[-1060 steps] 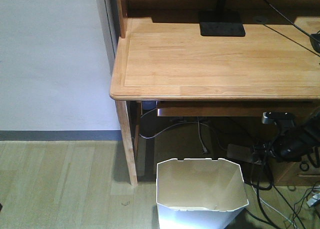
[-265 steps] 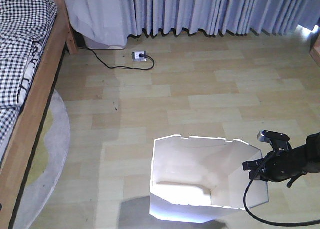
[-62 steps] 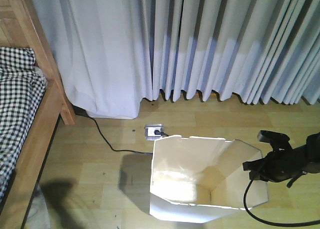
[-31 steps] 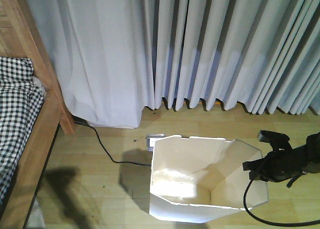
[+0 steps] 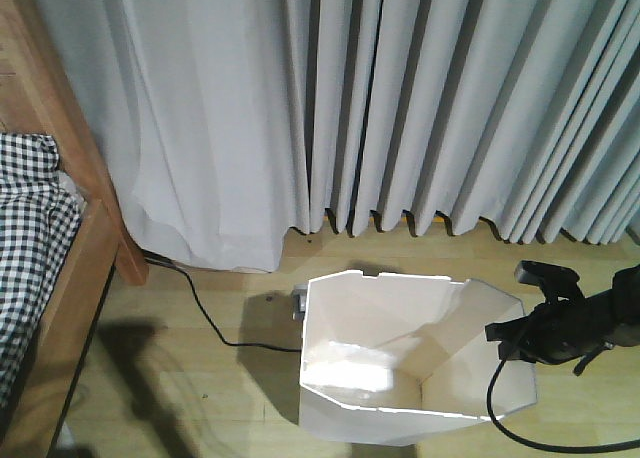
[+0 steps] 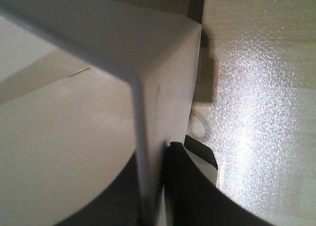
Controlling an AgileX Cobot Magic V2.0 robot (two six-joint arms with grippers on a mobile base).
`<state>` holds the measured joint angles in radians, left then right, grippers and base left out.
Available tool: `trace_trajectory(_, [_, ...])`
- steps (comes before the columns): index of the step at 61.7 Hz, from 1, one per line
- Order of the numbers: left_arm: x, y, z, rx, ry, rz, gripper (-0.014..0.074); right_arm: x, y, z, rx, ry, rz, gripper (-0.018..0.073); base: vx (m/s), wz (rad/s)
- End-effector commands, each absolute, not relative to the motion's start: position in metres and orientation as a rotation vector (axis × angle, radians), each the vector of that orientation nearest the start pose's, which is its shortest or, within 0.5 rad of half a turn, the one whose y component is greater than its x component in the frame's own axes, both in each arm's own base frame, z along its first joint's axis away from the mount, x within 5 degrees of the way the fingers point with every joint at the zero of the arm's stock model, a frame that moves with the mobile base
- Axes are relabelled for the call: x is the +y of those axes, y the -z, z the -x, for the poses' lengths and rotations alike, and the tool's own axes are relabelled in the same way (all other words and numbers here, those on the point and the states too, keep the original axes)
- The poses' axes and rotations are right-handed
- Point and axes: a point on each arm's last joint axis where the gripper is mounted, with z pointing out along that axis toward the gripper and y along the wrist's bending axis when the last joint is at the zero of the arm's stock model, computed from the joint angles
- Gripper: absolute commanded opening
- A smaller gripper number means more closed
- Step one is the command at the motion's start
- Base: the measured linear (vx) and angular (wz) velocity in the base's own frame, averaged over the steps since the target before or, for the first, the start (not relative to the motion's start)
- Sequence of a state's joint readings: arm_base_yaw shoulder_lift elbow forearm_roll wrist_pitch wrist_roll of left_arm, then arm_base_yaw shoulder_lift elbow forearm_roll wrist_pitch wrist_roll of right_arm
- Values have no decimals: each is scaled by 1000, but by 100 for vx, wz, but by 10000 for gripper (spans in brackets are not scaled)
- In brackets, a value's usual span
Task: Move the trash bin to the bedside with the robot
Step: 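Keep holding the bin while driving up beside the bed head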
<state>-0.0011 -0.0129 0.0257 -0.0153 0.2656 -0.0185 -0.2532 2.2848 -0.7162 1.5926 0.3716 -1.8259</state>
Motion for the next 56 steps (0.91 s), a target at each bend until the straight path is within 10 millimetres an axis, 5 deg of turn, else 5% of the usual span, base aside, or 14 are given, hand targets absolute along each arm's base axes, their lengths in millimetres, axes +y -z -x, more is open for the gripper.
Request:
trace_trajectory(1, [0,-182,-56,1697,36,29,-6,-23,-5,-280,2751,-720,4,-5,10,0])
trace_trajectory(56, [0,-182,-56,1697,36,29,-6,-23,-5,-280,2751,-720,4,-5,6,2])
